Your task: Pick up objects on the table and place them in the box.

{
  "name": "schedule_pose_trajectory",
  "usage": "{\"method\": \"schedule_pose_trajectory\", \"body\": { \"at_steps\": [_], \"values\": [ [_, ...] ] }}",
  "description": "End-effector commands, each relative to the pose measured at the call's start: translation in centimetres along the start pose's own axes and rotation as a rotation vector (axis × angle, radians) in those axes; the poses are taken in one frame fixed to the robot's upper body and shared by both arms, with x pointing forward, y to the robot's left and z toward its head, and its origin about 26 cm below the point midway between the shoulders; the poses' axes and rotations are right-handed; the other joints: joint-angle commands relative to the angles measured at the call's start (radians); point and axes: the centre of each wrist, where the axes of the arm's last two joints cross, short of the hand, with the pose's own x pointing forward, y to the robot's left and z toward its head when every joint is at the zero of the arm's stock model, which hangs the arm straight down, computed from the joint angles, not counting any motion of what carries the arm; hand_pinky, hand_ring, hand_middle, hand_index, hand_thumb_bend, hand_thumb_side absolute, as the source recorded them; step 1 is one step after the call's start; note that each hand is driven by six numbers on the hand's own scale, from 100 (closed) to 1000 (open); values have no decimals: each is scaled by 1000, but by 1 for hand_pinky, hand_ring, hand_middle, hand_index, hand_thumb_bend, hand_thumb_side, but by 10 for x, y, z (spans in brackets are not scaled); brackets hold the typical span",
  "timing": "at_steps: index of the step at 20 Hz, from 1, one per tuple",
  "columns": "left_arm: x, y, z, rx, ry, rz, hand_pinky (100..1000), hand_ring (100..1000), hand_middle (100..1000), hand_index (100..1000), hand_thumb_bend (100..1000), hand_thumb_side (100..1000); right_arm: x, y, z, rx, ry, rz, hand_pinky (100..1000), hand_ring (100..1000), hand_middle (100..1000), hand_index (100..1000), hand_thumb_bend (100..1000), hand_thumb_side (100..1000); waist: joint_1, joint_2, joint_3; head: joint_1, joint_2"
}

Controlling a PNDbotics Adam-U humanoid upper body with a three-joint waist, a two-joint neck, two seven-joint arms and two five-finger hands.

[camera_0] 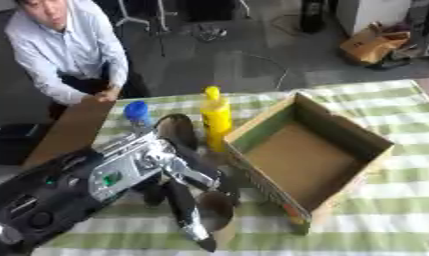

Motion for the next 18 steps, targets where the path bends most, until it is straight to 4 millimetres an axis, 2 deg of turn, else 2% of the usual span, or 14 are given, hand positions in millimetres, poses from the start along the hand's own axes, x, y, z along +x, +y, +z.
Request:
{"method": "schedule_pose_trajectory", "body": {
  "at_steps": [1, 8, 18],
  "values": [
    [-6, 5, 12, 24, 22, -13, 1000, 1000, 1000, 1000, 717, 706, 5, 0, -8, -16, -24, -17, 855, 691, 591, 564, 100, 839, -7, -13, 3, 5, 1],
    [-10, 0, 17, 29, 33, -11, 1000, 1000, 1000, 1000, 708, 713, 5, 0, -8, -15, -23, -17, 856, 690, 588, 561, 100, 839, -10, -12, 4, 6, -2],
    [-8, 9, 20, 60, 28, -9, 1000, 1000, 1000, 1000, 688, 722, 5, 0, -7, -12, -20, -21, 856, 690, 585, 557, 100, 837, -13, -12, 5, 6, -8]
  ]
}}
